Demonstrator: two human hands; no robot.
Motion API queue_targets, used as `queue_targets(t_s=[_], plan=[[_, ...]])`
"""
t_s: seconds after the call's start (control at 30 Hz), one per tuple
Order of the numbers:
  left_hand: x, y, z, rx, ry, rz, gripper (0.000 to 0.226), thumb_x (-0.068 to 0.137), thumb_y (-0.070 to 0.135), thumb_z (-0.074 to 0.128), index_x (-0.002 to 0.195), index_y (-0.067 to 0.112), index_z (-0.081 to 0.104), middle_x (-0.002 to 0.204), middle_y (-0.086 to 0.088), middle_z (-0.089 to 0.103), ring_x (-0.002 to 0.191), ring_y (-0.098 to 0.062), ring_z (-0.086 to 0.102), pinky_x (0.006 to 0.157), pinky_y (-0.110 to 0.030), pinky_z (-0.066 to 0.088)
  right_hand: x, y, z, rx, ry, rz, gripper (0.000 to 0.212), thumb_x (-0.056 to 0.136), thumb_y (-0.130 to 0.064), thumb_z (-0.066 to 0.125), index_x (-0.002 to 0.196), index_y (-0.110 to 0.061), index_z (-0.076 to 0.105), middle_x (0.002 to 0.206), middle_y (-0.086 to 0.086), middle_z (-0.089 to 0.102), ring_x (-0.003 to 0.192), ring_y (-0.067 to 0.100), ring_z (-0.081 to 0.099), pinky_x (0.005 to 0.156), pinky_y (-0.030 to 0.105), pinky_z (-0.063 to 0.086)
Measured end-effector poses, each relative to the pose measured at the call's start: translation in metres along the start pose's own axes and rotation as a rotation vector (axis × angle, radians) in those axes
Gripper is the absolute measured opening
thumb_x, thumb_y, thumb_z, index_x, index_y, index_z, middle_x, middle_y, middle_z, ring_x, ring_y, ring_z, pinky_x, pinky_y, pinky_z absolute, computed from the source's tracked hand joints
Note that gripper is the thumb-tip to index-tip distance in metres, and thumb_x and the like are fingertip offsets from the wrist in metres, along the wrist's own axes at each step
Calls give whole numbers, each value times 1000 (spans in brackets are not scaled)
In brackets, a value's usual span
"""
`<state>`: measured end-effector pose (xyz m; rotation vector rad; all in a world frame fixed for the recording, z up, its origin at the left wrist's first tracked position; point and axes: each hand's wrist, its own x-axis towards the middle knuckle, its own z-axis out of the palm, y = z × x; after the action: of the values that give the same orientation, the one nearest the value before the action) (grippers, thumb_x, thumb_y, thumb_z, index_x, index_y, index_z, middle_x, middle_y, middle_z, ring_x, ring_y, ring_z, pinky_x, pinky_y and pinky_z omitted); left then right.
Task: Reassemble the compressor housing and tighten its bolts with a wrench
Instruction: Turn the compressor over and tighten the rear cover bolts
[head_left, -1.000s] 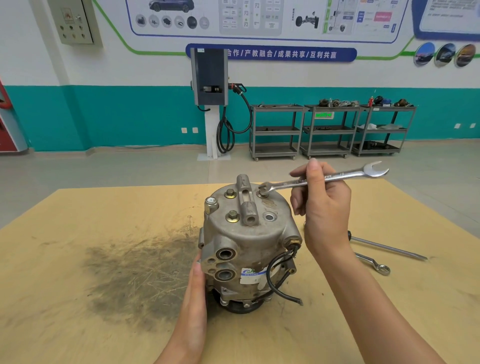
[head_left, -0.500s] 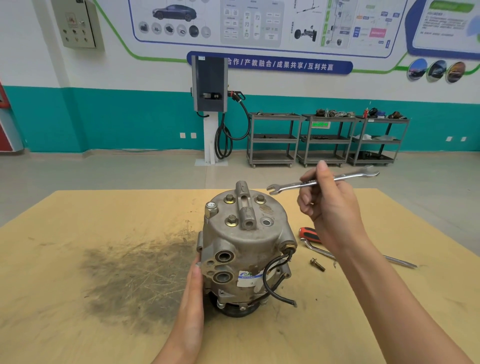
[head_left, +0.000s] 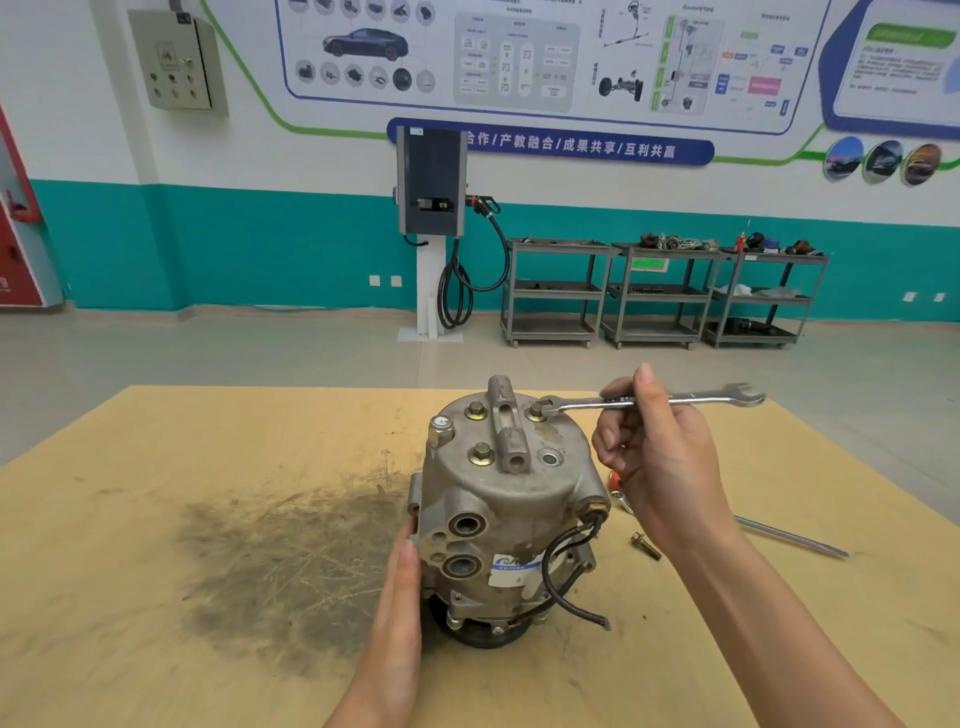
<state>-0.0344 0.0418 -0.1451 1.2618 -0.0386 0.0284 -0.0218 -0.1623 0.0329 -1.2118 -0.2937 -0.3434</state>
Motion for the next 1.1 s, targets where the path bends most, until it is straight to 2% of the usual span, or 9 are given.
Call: queue_targets(t_s=[0.1,0.23,0.5,0.63,0.8,0.93,1.1], plan=[[-1,2,1,-28,2,-2,114,57,101,52,151,38,40,152,14,48,144,-11,40,124,-46,22,-7,5,-2,-63,-7,-19,36,95,-42,42,85,-12,61,53,1,49,45,11,42,41,18,33],[-3,5,4,-19,1,15,109,59,100,51,151,41,39,151,18,48,143,-6,39,125,-45,22,-13,10,-2,-100,-19,-35,39,92,-47,43,89,-15,64,56,-1,51,47,9,43,41,18,33],[-4,6,4,3,-2,14,94,69,95,50,149,45,42,151,20,48,144,-5,39,125,-45,21,-6,10,-2,-11,-9,68,39,101,-39,38,83,-19,66,54,0,48,44,11,41,39,18,33],[-4,6,4,8,-7,8,95,70,95,49,150,45,40,153,21,45,145,-4,36,125,-46,19,-2,10,-2,-1,4,91,41,104,-36,36,81,-19,66,53,0,49,43,11,42,39,18,33],[-5,9,6,14,-24,20,97,69,96,48,150,44,40,153,20,46,145,-5,37,125,-46,20,-10,16,0,-39,38,-2,40,102,-36,38,80,-23,69,51,-1,47,42,9,39,39,17,32],[-7,11,8,1,-21,46,103,65,97,49,151,42,39,152,20,46,145,-4,36,125,-45,20,-18,19,4,-46,59,-67,36,92,-43,42,89,-13,63,49,-3,47,43,7,39,40,15,32],[-8,13,8,-15,-23,63,111,60,99,51,153,40,36,153,19,46,144,-4,37,125,-44,20,-20,22,4,-61,71,-110,36,91,-42,43,90,-11,62,49,-4,47,42,5,40,40,14,32]])
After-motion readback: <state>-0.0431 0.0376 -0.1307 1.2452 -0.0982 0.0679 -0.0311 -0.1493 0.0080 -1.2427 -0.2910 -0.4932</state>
